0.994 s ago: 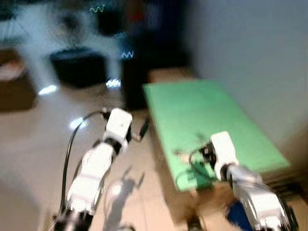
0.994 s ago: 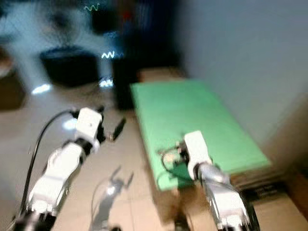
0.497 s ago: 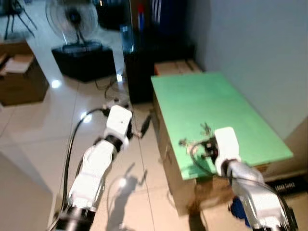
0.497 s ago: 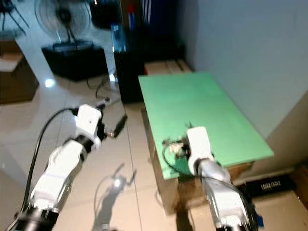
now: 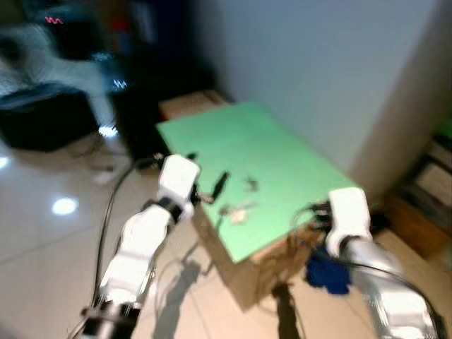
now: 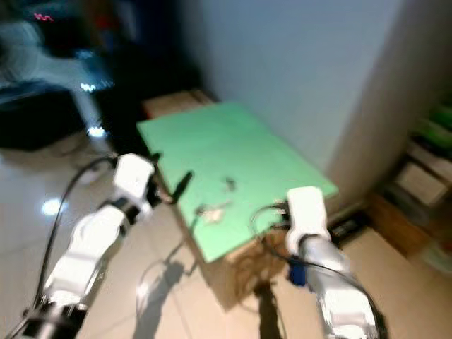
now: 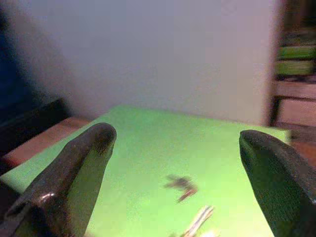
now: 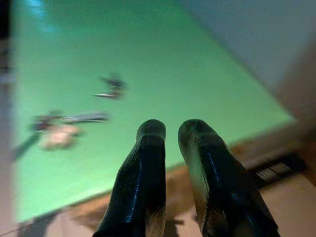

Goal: Hang keys on a hook

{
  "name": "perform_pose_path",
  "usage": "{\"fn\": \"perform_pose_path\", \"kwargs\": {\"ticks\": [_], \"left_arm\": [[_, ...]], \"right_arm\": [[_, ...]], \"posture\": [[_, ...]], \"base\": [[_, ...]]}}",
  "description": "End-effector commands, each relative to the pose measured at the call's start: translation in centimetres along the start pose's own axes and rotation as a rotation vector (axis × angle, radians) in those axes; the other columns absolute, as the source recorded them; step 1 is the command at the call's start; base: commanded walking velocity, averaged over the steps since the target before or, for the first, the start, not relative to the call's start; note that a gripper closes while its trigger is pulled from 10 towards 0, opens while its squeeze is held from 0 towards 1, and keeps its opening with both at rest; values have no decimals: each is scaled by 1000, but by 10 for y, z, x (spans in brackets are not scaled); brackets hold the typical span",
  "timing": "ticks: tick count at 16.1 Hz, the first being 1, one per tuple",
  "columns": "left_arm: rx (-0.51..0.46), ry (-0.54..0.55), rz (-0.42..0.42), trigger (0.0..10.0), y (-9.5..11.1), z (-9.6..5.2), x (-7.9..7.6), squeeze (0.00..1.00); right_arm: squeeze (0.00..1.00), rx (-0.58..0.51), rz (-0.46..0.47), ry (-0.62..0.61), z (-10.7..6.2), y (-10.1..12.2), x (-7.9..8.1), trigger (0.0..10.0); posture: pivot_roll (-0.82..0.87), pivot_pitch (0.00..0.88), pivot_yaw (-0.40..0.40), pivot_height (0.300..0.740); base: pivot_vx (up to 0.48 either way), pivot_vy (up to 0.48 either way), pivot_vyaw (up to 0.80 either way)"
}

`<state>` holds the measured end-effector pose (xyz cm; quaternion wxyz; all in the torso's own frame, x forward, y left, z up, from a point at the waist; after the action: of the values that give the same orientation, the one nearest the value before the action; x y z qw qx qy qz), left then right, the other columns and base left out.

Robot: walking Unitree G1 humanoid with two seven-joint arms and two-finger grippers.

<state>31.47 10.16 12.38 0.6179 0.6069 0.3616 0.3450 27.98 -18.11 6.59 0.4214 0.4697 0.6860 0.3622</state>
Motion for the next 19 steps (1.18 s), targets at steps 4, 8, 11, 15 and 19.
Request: {"fn": "perform_pose_path", "kwargs": {"ticks": [4, 8, 11, 15, 19], "left_arm": [[14, 12, 23, 10000, -1, -3, 7, 0], [16, 11, 27, 10000, -1, -4, 8, 0], [19, 4, 30, 10000, -1, -4, 8, 0], [29, 1, 51, 10000, -1, -3, 10, 0], [65, -5, 96, 10000, -1, -6, 18, 0]], "right_arm": [[0, -42, -1, 18, 3, 12, 5, 10000], [0, -37, -62, 49, 4, 10, 10, 10000], [0, -24, -47, 55, 4, 7, 12, 10000], [0, -9, -71, 114, 8, 5, 14, 10000], [1000, -53, -124, 266, 24, 14, 27, 10000]], "posture": [[-140, 0, 35, 740], [-138, 0, 41, 740], [-140, 0, 46, 740], [-137, 0, 52, 740], [-122, 18, 60, 740]], "base": [[427, 0, 0], [426, 0, 0], [425, 0, 0], [212, 0, 0], [0, 0, 0]]}}
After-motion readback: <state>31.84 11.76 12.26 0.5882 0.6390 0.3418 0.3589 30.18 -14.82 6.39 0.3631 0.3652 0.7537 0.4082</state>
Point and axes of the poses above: a point about 5 cm out from each wrist's last joint towards the gripper, its own z axis pointing out of the wrist towards the gripper, its own y axis along the axis of the wrist's last joint, x = y × z, the point moved 3 cm from there along z, pointing out of the wrist towards the gripper, and after that the axes turned 11 degrees about -z, right-handed, at the moved point
